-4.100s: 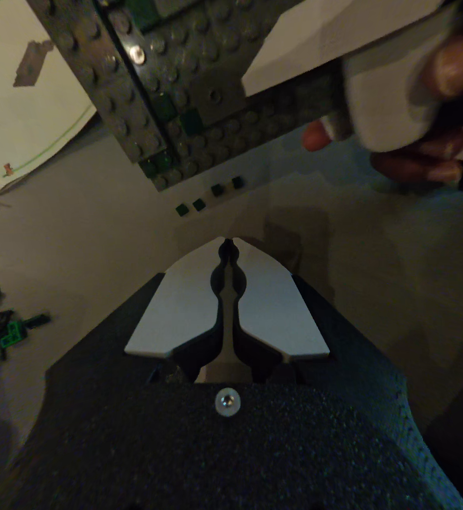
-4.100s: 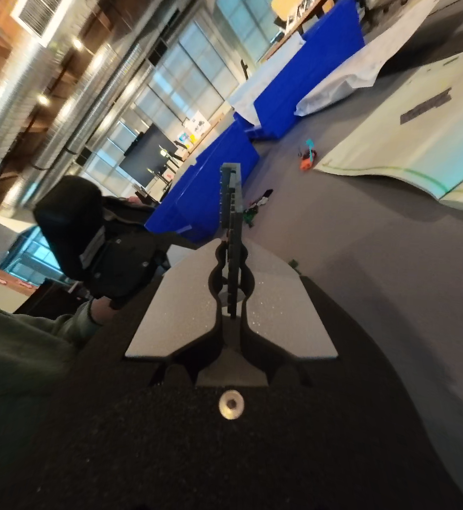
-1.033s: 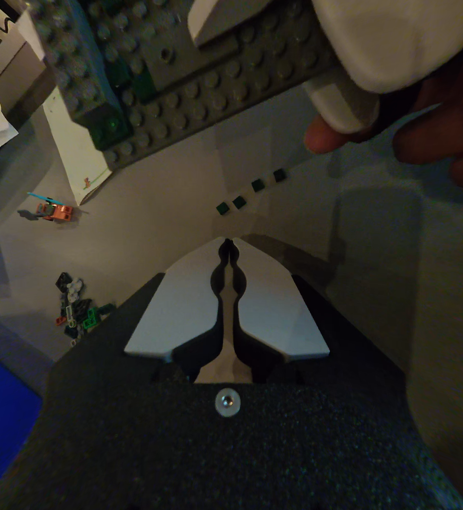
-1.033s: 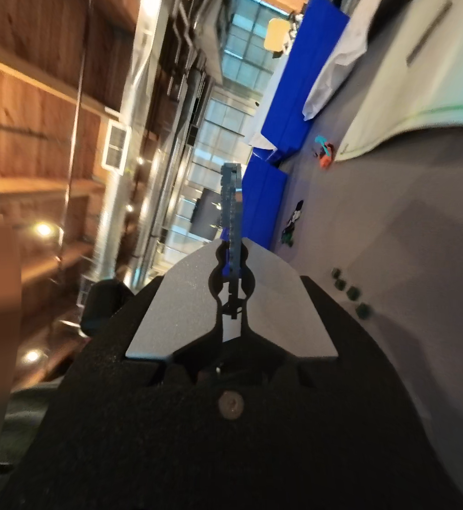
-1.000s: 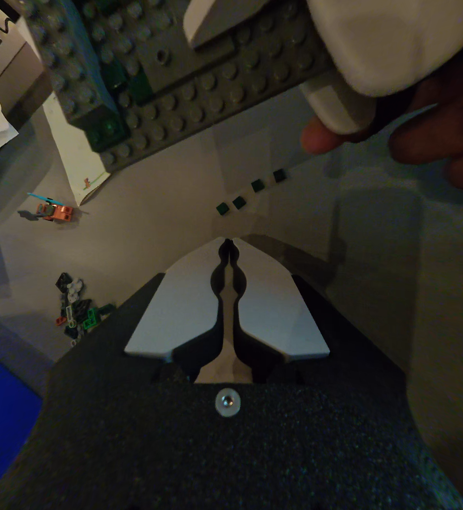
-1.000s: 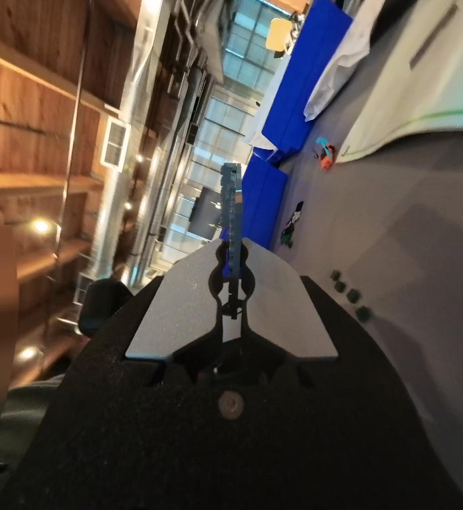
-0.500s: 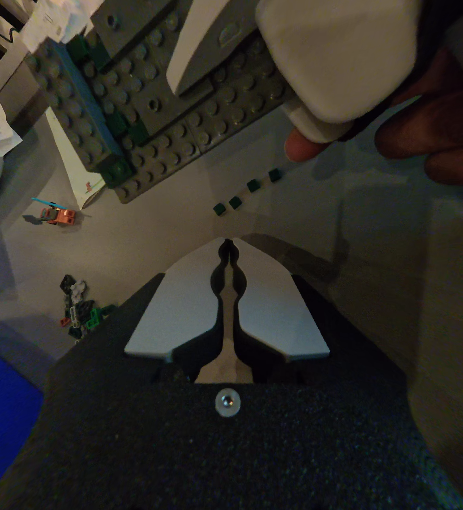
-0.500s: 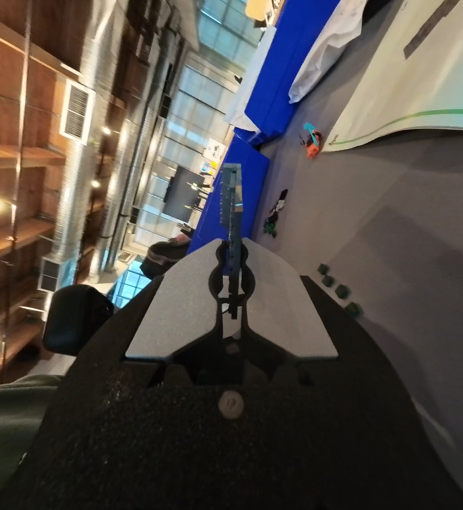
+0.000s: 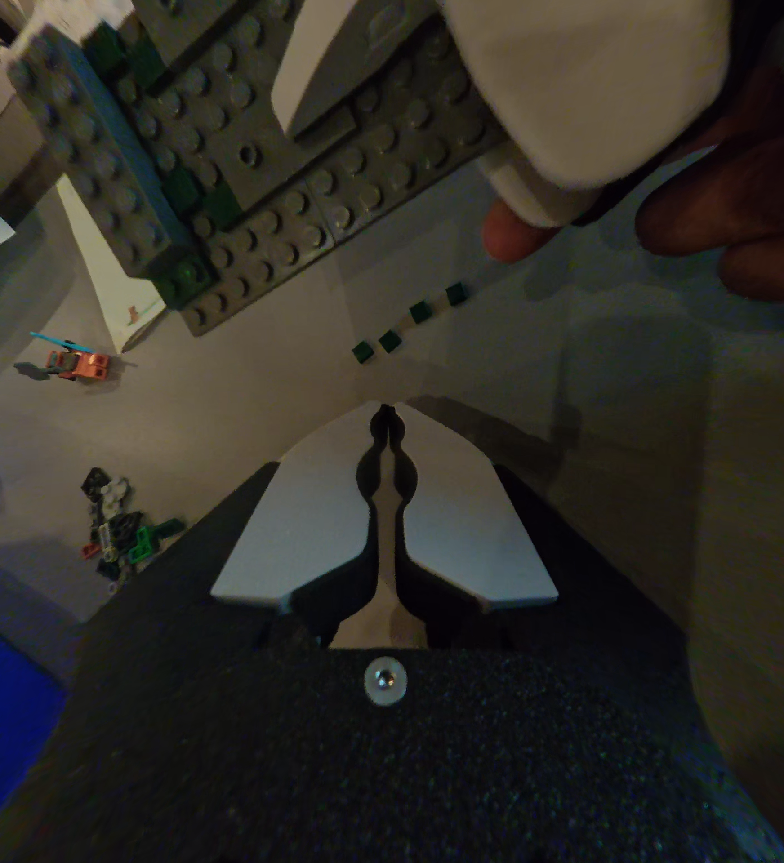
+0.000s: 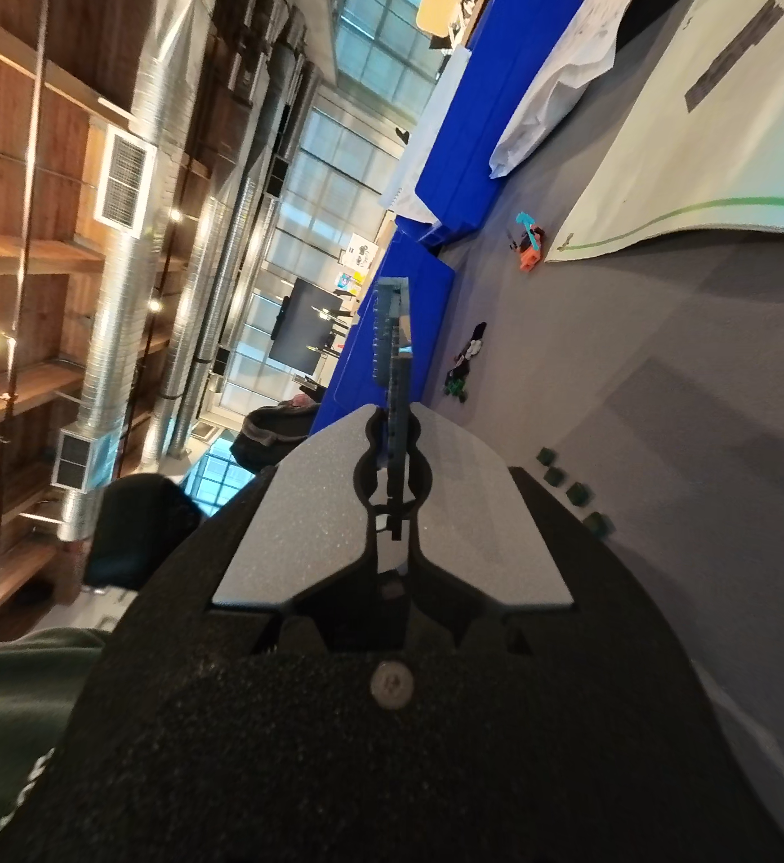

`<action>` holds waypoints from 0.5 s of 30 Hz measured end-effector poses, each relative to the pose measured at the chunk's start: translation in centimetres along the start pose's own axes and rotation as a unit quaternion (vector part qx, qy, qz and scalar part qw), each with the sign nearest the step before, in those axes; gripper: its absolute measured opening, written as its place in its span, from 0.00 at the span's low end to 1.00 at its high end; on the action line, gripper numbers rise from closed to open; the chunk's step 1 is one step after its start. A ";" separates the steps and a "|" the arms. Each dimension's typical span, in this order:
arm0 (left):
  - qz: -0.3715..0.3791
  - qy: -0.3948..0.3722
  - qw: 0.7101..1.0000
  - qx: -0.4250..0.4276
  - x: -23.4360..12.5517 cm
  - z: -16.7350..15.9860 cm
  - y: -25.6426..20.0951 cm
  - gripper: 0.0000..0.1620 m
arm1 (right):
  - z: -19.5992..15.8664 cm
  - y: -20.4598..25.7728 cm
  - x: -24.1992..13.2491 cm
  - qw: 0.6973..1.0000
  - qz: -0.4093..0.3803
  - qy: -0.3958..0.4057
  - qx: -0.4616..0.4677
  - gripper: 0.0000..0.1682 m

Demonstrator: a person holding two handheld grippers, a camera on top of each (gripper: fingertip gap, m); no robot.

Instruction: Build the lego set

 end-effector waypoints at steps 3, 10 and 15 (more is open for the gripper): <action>-0.011 -0.002 1.000 -0.008 0.2 0.0 -0.1 0.00 | 0.3 -0.1 -0.1 1.000 0.000 0.000 0.000 0.04; -0.043 -0.020 0.998 -0.042 0.4 0.1 -0.4 0.00 | 1.0 0.1 -1.2 1.000 0.003 0.015 0.022 0.05; -0.052 -0.027 0.997 -0.050 0.2 0.3 -0.5 0.00 | 1.5 -0.8 -3.6 0.998 -0.017 0.045 0.034 0.04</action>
Point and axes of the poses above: each gripper's, where its closed fingertips meet, x out along the fingers, z out of its top, y = z × x across the jaws, the point moved 1 cm from there along -x, back along the fingers, and after that the axes turned 4 degrees about -x, right-handed, at the moved point
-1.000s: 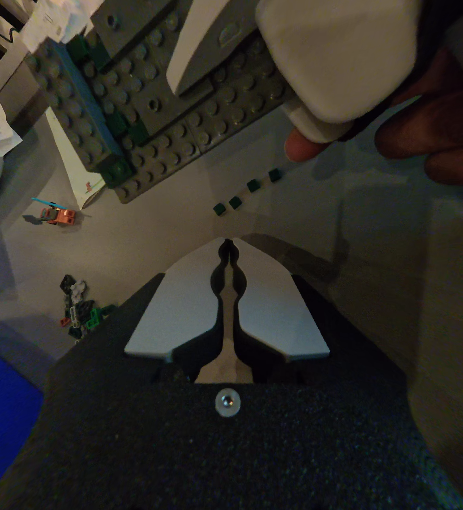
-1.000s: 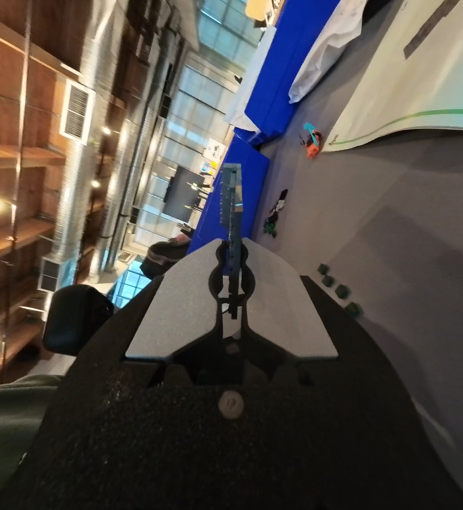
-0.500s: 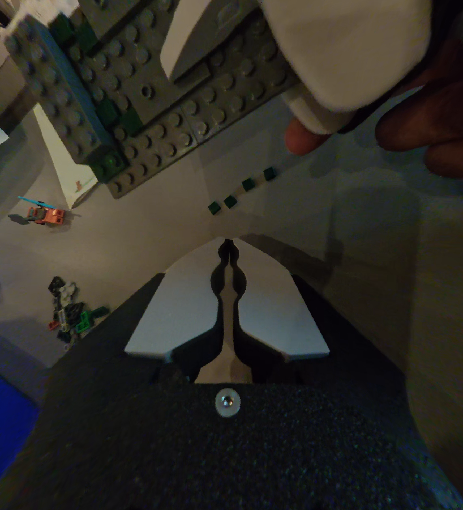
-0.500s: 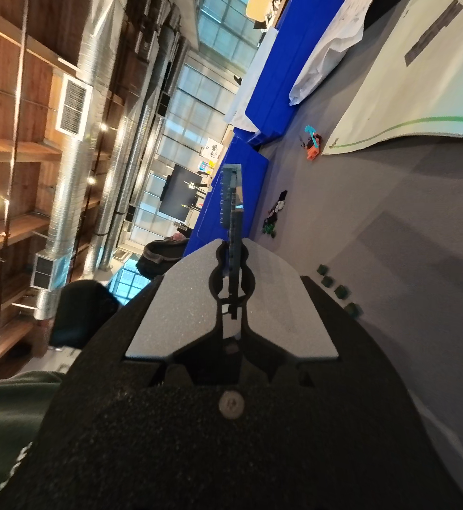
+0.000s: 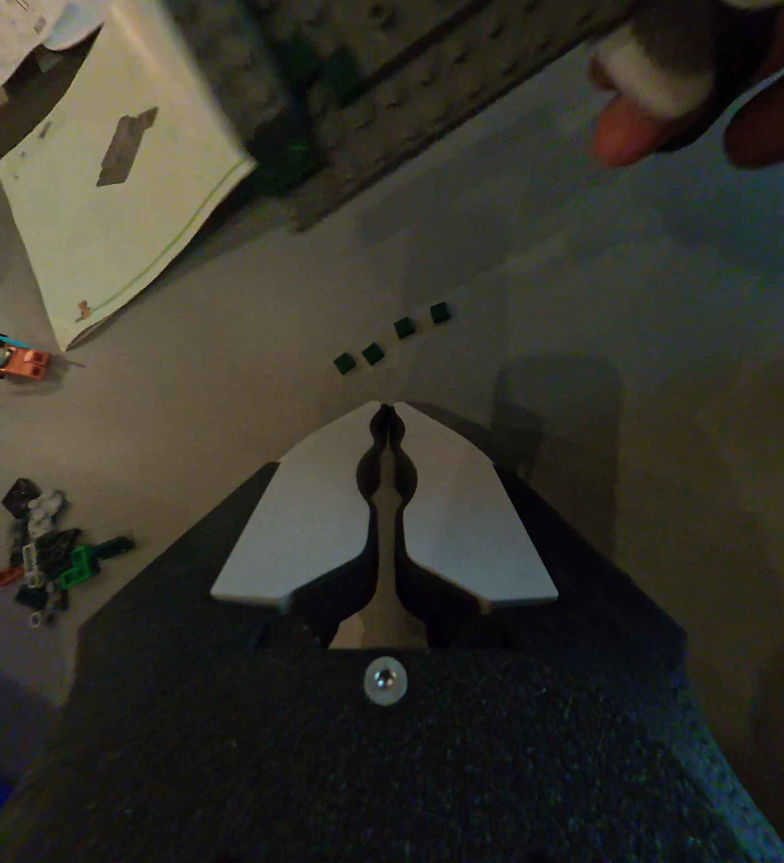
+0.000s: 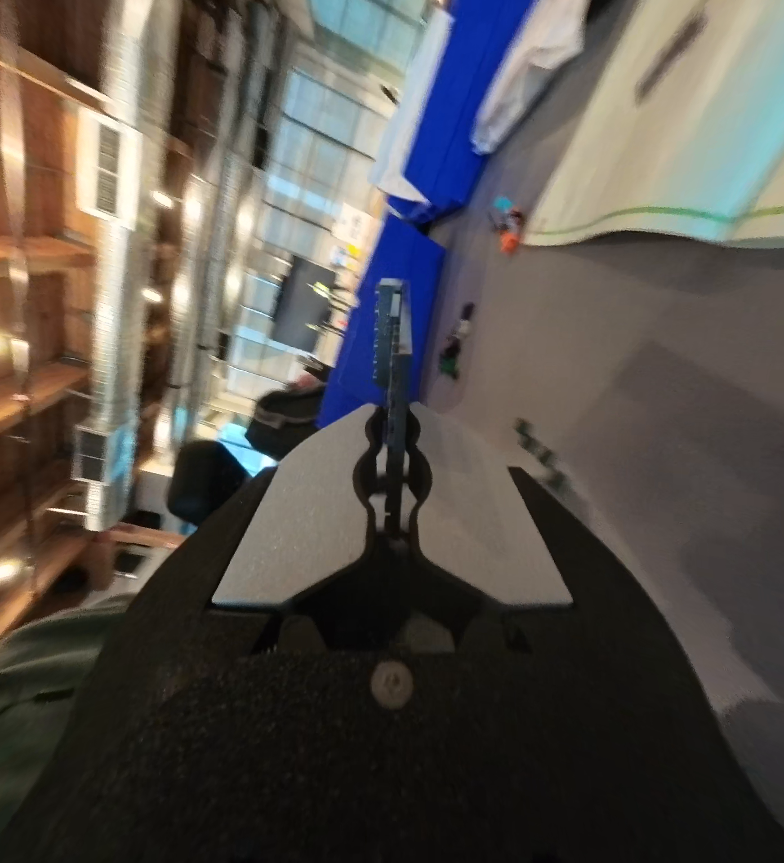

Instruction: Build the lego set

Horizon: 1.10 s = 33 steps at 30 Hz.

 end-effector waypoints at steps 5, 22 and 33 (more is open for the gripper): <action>-0.013 -0.004 1.000 -0.010 -0.2 0.0 -0.2 0.00 | -0.2 -2.8 -3.5 0.998 -0.058 0.031 0.017 0.05; -0.042 -0.011 0.999 -0.024 -0.2 0.4 -0.7 0.00 | -4.8 -5.6 -7.6 0.978 -0.128 0.149 0.077 0.05; -0.047 -0.012 0.998 -0.032 0.0 0.2 -0.4 0.00 | -4.7 -5.5 -6.5 0.975 -0.149 0.160 0.037 0.15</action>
Point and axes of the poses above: each gripper's, where its closed fingertips meet, x out along the fingers, z out of its top, y = z × x across the jaws, the point moved 1 cm from there along -x, back along the fingers, and after that the axes turned 4 degrees about -x, right-handed, at the moved point
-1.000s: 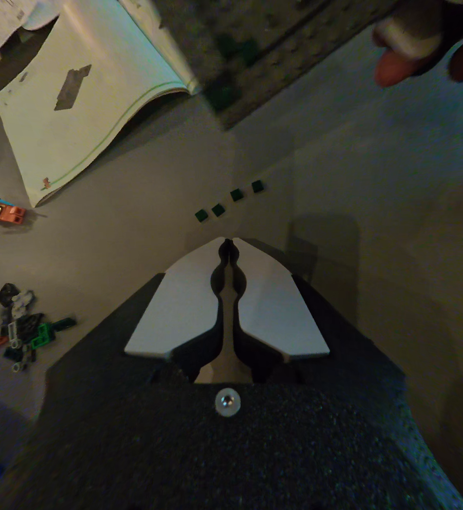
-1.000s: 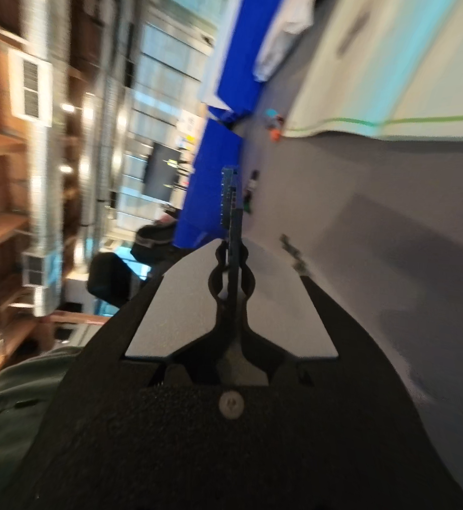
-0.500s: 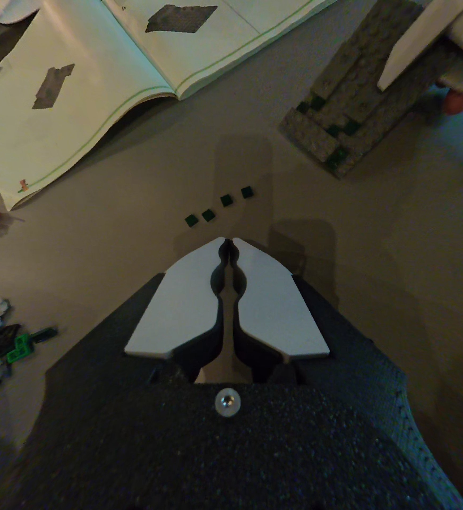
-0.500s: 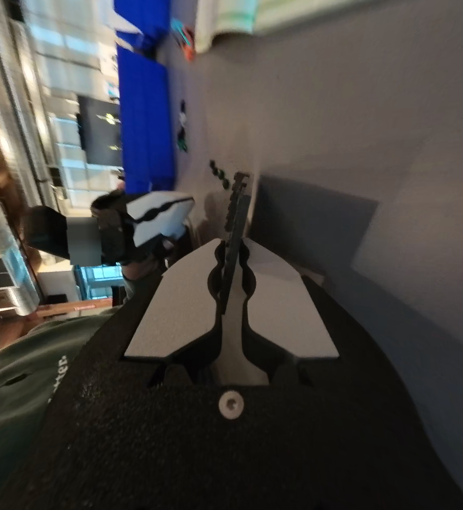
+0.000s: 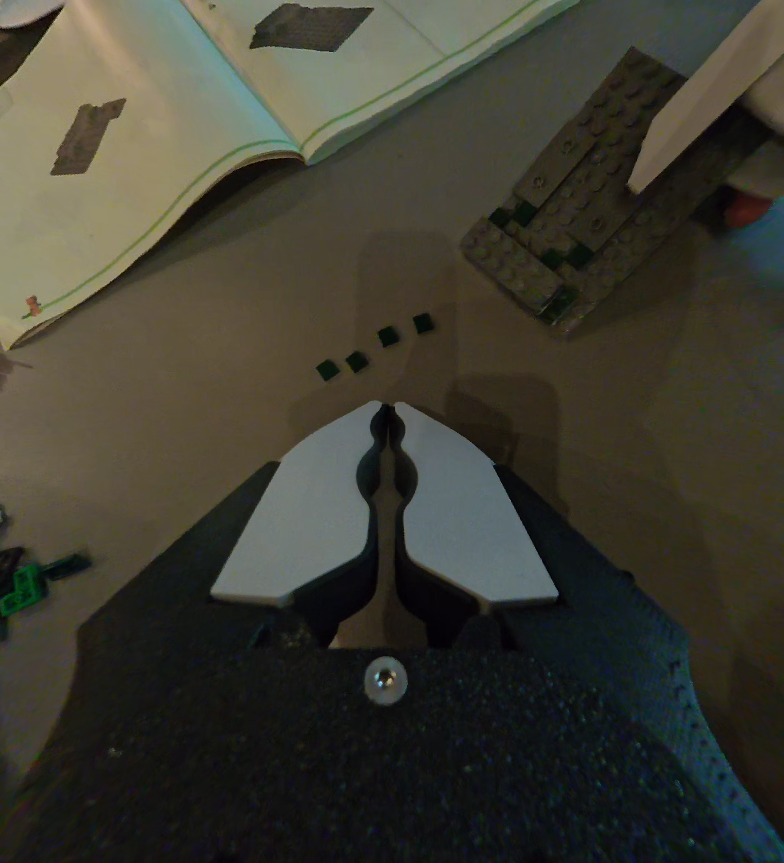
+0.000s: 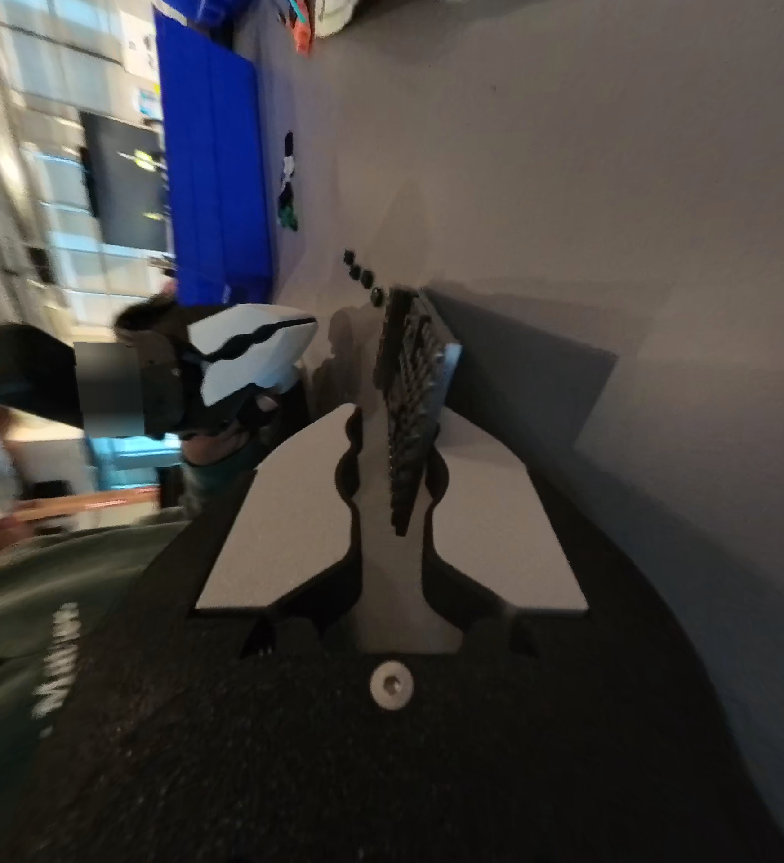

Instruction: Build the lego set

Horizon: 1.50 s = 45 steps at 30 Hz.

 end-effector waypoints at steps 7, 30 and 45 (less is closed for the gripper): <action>-0.005 0.000 1.000 -0.003 0.0 -0.1 0.1 0.00 | 0.3 -0.6 -0.8 0.983 -0.101 -0.002 -0.150 0.41; -0.027 -0.044 0.998 -0.028 -0.2 1.4 0.2 0.00 | 0.4 -3.6 -2.5 0.741 -0.191 0.227 -0.602 0.54; 0.000 -0.066 0.998 -0.013 0.1 2.6 2.1 0.03 | 1.1 -3.5 -0.5 0.802 -0.207 0.141 -0.543 0.39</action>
Point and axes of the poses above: each gripper's, where its closed fingertips meet, x out along the fingers, z out of its top, y = z × x across the jaws, the point moved 1 cm from there along -x, back along the fingers, and after that the axes turned 4 degrees about -x, right-handed, at the moved point
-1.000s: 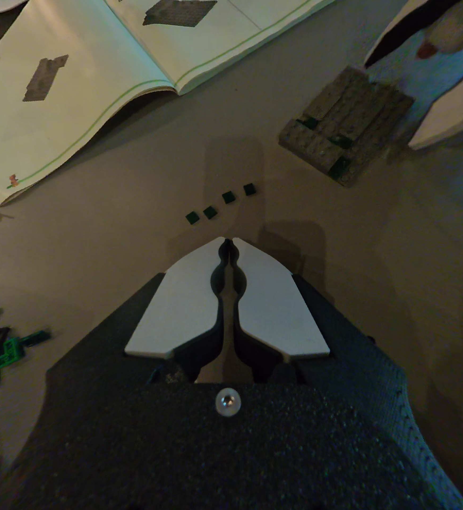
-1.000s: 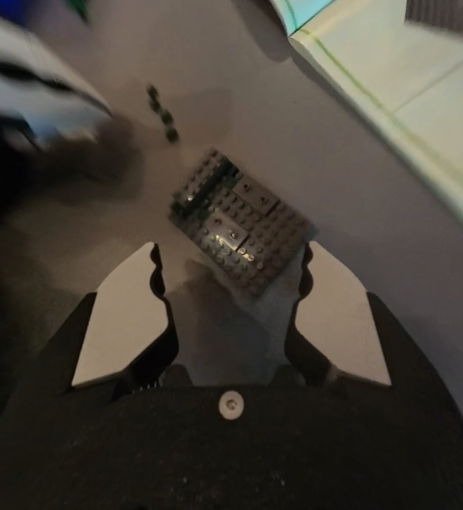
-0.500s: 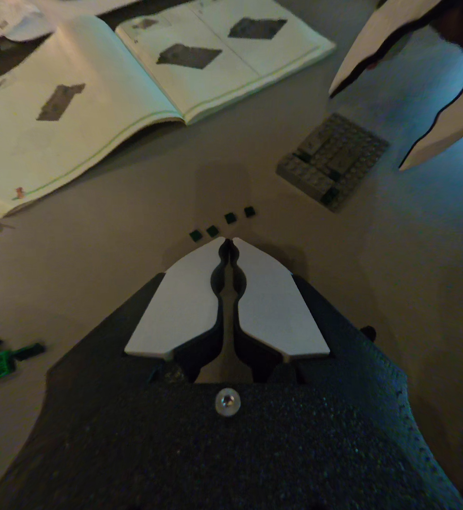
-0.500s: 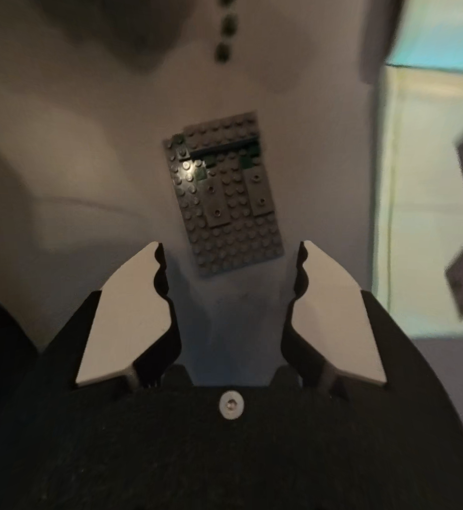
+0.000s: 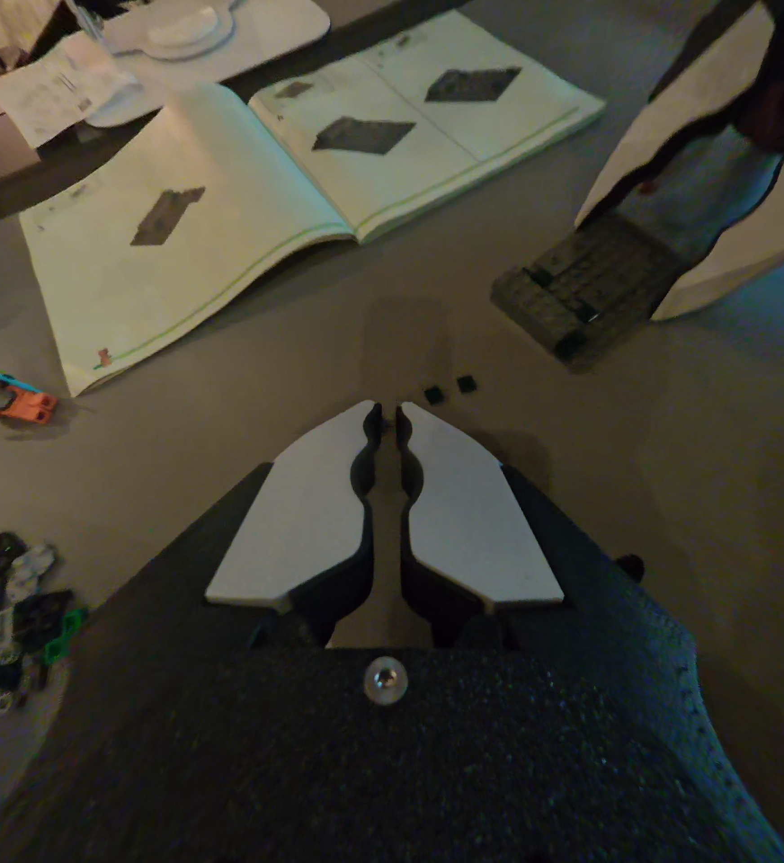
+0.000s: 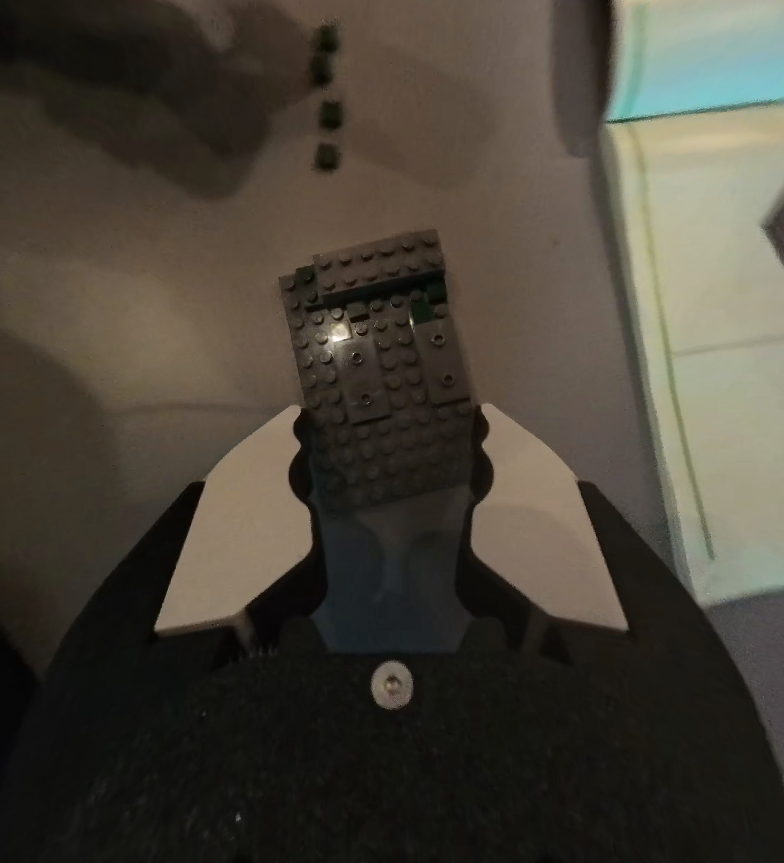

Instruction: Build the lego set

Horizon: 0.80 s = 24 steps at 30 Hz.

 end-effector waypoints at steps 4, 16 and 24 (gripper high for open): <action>-0.011 -0.012 1.000 0.000 0.4 0.6 0.0 0.04 | 0.8 0.0 -0.4 1.000 -0.021 -0.013 0.012 0.39; -0.002 -0.057 0.998 0.008 0.3 1.8 1.3 0.12 | 1.0 -2.6 0.7 0.999 -0.030 -0.019 0.030 0.39; -0.009 -0.058 0.998 -0.001 0.3 1.2 1.2 0.11 | 0.8 -2.3 0.9 0.984 -0.083 -0.001 0.160 0.39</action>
Point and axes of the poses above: each gripper's, where its closed fingertips meet, x out along the fingers, z out of its top, y = z × x across the jaws, the point moved 1 cm from there along -x, back along the fingers, and after that the axes turned 4 degrees about -x, right-handed, at the moved point
